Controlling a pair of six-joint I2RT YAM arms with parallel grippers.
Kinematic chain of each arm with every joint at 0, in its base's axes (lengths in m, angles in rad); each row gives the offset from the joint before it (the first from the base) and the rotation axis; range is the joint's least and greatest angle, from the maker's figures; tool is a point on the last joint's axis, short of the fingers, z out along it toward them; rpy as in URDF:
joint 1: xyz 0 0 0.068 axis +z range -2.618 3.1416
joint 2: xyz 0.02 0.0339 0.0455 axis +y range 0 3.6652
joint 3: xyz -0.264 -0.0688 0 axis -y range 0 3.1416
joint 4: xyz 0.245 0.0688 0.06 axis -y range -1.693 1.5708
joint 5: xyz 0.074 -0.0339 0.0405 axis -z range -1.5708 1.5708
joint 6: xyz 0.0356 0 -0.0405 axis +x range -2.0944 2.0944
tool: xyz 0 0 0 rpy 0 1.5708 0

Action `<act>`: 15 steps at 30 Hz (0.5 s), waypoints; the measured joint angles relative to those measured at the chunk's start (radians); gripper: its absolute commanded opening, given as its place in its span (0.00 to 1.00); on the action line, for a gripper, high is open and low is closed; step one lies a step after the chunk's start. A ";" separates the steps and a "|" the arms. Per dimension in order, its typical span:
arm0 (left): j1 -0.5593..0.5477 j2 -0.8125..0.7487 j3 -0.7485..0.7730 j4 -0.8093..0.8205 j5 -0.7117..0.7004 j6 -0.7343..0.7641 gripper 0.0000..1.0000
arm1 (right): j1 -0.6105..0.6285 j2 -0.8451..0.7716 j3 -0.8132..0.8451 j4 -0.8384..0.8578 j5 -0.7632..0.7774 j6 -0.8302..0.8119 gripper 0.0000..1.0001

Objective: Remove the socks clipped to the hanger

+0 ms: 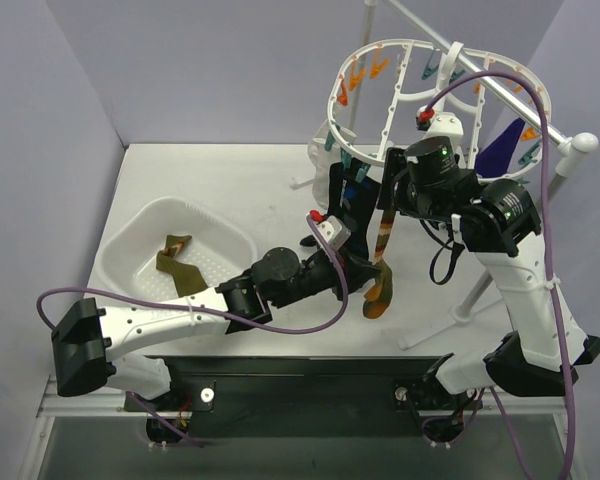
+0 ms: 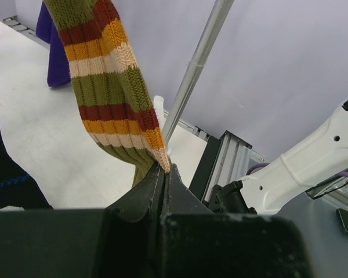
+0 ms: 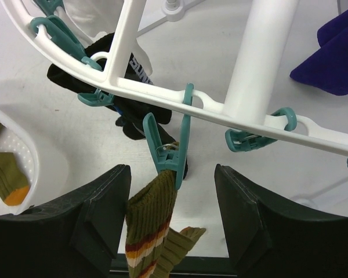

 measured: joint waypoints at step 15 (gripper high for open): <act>0.000 -0.026 -0.003 -0.009 0.000 -0.002 0.00 | 0.000 0.000 0.000 0.000 0.017 0.004 0.59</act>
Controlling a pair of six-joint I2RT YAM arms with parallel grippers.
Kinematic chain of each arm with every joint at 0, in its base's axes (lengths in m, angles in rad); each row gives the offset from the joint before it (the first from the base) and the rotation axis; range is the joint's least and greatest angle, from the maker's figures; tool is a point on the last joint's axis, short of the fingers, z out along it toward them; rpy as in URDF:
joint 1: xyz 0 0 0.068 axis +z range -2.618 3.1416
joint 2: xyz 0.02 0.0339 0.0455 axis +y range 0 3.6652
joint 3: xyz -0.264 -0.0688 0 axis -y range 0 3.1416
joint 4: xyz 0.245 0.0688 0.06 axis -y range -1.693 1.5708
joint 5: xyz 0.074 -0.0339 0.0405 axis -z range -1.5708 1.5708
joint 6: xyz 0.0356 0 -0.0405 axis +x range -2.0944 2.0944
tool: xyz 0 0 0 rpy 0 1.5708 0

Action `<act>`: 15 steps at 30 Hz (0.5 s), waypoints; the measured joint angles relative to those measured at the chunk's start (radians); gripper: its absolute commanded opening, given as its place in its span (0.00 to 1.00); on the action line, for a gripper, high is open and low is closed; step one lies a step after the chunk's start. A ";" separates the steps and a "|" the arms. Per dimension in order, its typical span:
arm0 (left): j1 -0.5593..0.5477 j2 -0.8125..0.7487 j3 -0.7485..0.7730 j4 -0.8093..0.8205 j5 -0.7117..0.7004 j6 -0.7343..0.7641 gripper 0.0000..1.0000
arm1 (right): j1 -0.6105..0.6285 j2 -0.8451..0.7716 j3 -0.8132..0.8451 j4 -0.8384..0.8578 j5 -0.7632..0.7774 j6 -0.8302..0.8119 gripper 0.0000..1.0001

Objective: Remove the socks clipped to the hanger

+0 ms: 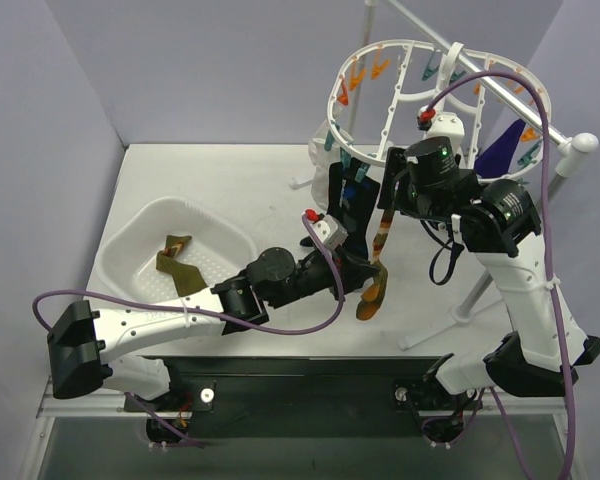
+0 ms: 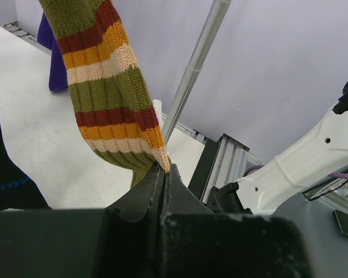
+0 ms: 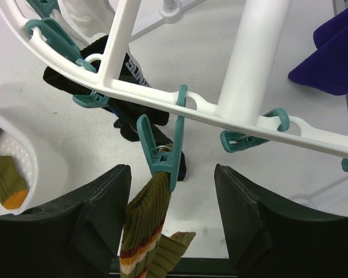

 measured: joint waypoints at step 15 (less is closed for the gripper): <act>0.000 0.000 0.000 -0.001 0.015 -0.007 0.00 | 0.051 0.017 0.002 0.006 0.064 0.031 0.59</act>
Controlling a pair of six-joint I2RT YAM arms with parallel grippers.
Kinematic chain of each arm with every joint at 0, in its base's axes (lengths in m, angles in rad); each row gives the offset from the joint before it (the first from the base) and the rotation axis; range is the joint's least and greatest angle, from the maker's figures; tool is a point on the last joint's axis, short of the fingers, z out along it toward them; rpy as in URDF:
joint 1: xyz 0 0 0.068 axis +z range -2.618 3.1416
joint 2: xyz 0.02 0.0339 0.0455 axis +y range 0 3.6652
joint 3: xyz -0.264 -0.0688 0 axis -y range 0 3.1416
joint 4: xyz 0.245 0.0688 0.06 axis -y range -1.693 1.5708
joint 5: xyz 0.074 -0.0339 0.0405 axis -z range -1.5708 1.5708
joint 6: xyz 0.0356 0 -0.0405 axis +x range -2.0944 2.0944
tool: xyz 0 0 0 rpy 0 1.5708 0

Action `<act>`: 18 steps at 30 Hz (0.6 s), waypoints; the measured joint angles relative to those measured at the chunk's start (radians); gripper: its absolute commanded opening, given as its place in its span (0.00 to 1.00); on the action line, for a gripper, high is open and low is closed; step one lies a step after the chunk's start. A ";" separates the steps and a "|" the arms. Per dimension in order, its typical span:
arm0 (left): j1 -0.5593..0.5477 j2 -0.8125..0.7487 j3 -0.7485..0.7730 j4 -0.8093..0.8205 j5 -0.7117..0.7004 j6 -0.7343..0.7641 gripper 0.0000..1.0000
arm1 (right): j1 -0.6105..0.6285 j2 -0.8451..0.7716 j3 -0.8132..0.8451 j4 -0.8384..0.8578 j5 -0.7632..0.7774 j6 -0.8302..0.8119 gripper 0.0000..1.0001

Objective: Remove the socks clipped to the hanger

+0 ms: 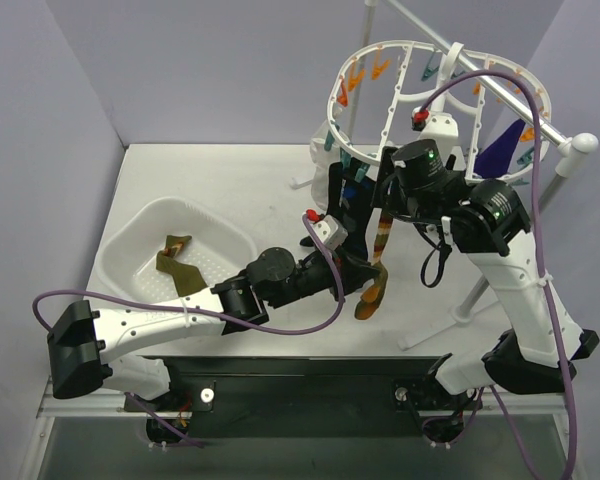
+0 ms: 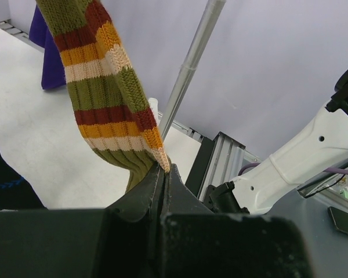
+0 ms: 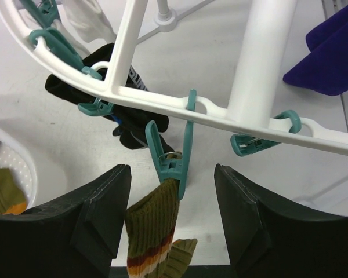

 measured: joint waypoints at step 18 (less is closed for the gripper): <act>-0.014 0.000 0.000 0.000 0.004 -0.001 0.00 | 0.005 -0.010 -0.079 0.089 0.120 0.062 0.35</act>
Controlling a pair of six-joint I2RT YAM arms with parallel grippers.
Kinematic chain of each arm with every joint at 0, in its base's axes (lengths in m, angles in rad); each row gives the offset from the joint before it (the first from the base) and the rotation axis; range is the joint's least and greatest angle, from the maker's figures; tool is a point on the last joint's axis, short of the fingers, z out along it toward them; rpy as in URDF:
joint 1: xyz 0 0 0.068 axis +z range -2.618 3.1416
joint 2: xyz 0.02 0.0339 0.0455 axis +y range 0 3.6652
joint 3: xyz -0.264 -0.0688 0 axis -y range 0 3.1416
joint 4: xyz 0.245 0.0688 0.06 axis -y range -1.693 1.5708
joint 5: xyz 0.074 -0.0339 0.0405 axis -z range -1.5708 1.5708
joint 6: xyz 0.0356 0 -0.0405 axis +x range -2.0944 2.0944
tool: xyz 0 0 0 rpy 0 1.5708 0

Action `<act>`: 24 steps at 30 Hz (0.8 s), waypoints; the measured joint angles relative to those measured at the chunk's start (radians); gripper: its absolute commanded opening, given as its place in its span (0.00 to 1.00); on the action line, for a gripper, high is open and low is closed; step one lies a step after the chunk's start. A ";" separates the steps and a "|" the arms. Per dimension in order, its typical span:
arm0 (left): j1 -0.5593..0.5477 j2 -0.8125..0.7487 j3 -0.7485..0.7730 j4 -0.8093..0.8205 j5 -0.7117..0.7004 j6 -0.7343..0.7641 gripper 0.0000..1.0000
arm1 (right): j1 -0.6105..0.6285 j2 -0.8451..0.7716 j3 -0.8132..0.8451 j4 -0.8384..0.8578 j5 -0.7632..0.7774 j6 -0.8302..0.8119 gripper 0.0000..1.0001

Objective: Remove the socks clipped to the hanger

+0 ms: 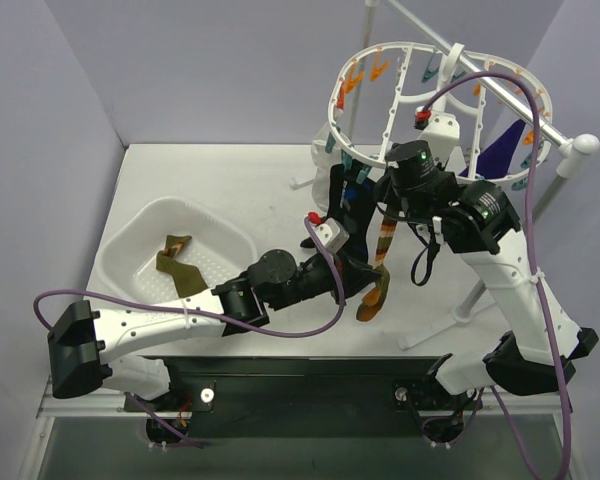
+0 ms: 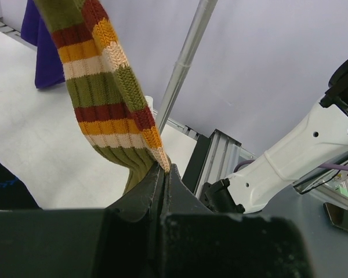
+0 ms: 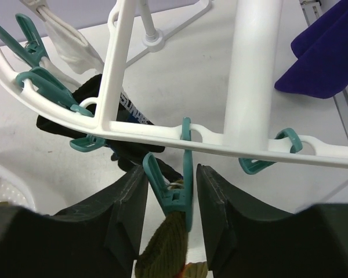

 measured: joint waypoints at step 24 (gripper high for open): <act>-0.002 -0.050 -0.005 -0.167 -0.044 0.012 0.00 | -0.071 -0.073 -0.088 0.036 -0.035 -0.022 0.00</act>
